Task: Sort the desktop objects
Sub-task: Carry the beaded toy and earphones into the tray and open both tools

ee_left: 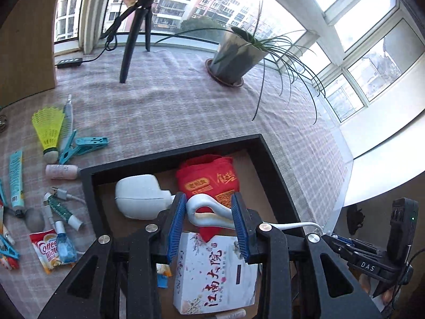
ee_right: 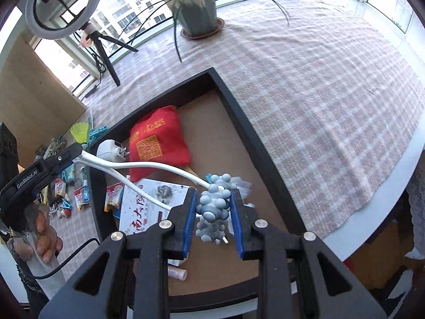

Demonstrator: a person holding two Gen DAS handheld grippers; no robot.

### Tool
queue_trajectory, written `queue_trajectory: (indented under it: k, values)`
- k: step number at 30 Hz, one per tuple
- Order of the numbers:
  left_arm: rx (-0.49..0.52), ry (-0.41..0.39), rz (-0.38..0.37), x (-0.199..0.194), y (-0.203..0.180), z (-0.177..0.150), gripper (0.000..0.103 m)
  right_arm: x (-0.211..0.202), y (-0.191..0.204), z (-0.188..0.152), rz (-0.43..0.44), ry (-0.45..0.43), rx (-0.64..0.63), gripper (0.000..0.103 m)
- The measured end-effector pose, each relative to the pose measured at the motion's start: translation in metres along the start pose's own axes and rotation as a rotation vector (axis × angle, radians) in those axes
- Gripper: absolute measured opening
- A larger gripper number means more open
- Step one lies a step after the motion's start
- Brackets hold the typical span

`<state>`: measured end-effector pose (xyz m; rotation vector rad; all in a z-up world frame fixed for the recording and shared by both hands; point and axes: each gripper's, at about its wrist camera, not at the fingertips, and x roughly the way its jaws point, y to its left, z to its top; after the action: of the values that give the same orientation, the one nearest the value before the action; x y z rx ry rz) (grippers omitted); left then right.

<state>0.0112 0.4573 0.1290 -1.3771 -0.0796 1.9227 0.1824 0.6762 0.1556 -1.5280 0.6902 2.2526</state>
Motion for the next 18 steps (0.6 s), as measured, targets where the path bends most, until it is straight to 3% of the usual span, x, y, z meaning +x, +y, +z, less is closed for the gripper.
queue_trajectory:
  k: [4,7,9,18]
  values:
    - [0.057,0.015,0.004,0.02,-0.037,0.013,0.033,-0.005,-0.029,-0.009,0.009,0.032,0.039,0.027]
    - [0.044,0.052,-0.017,0.035,-0.05,0.022,0.048,-0.005,-0.038,-0.017,0.067,0.069,0.033,0.028]
    - [0.017,0.054,-0.049,0.04,-0.053,0.026,0.047,-0.008,-0.038,-0.023,0.086,0.07,0.013,0.029]
    - [0.045,0.028,-0.002,0.038,-0.071,0.027,0.047,-0.01,-0.039,-0.018,0.076,0.063,-0.048,0.03]
